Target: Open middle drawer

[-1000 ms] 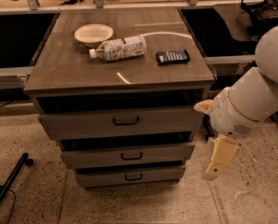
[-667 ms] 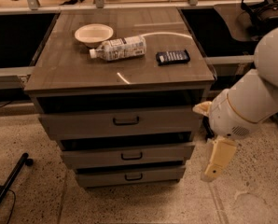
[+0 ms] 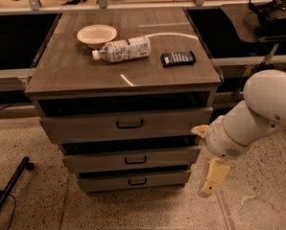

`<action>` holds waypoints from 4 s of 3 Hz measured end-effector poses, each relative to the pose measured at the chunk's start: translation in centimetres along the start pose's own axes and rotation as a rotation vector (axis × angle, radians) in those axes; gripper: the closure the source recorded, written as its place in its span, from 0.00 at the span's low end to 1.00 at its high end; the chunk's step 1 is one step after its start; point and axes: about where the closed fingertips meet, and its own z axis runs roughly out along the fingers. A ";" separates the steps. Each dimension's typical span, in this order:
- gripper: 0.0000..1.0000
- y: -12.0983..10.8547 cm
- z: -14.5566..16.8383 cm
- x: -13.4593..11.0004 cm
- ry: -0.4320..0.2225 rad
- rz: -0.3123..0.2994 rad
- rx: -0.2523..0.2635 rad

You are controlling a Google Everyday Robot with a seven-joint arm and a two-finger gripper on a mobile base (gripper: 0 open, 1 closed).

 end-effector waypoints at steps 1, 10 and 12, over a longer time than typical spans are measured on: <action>0.00 -0.4 4.9 1.8 -0.014 0.001 0.002; 0.00 -10.6 24.4 5.8 0.059 -0.236 0.083; 0.00 -13.6 26.2 6.6 0.062 -0.281 0.100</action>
Offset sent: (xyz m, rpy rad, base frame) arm 0.0280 0.0312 -0.1719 0.0628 -0.0532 0.0289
